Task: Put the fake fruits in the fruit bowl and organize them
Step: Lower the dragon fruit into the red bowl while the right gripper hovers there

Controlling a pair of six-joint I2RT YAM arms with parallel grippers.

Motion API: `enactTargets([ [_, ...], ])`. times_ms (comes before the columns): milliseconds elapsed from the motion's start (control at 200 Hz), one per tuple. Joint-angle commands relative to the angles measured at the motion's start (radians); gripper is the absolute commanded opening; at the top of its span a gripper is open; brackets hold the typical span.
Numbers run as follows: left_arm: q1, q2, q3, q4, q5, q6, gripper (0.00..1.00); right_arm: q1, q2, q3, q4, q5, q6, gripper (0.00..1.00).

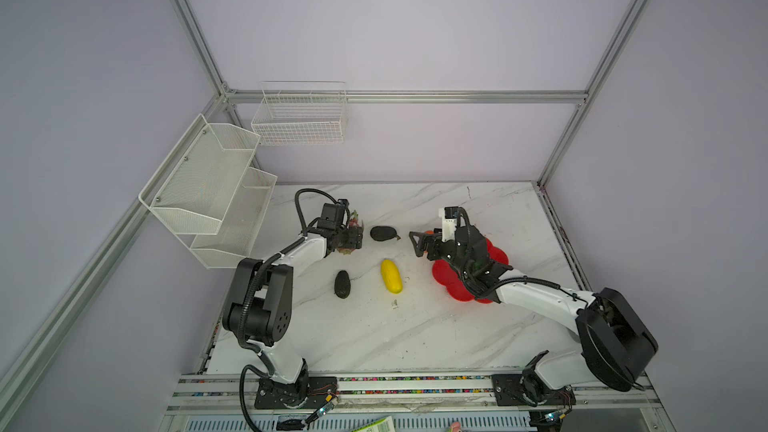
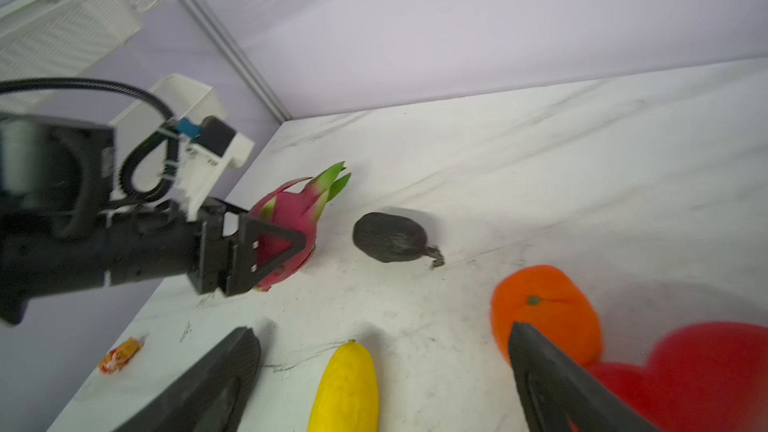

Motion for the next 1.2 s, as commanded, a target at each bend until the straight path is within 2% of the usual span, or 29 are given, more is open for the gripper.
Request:
enactTargets([
  [0, -0.137, -0.052, 0.169, 0.013, 0.051, 0.030, 0.70, -0.082, -0.136, -0.059, -0.214, 0.004, 0.100, 0.97],
  [90, -0.242, -0.008, 0.235, 0.015, 0.161, 0.006, 0.70, -0.146, -0.293, -0.128, -0.343, 0.025, 0.159, 0.97],
  [175, -0.346, 0.048, 0.309, 0.015, 0.218, -0.006, 0.70, -0.183, -0.429, -0.183, -0.430, 0.028, 0.217, 0.97],
  [295, -0.465, 0.147, 0.419, 0.013, 0.236, -0.010, 0.70, -0.193, -0.568, -0.228, -0.543, 0.015, 0.282, 0.97],
  [425, -0.544, 0.251, 0.521, 0.001, 0.227, -0.022, 0.70, -0.193, -0.708, -0.247, -0.652, 0.026, 0.306, 0.97],
  [575, -0.586, 0.342, 0.582, -0.009, 0.214, -0.035, 0.70, -0.193, -0.829, -0.236, -0.744, 0.052, 0.302, 0.97],
  [895, -0.626, 0.454, 0.630, -0.007, 0.203, -0.016, 0.74, -0.194, -0.860, -0.238, -0.765, 0.045, 0.277, 0.97],
  [1195, -0.643, 0.466, 0.636, -0.004, 0.164, 0.011, 0.92, -0.194, -0.860, -0.235, -0.767, 0.044, 0.263, 0.97],
])
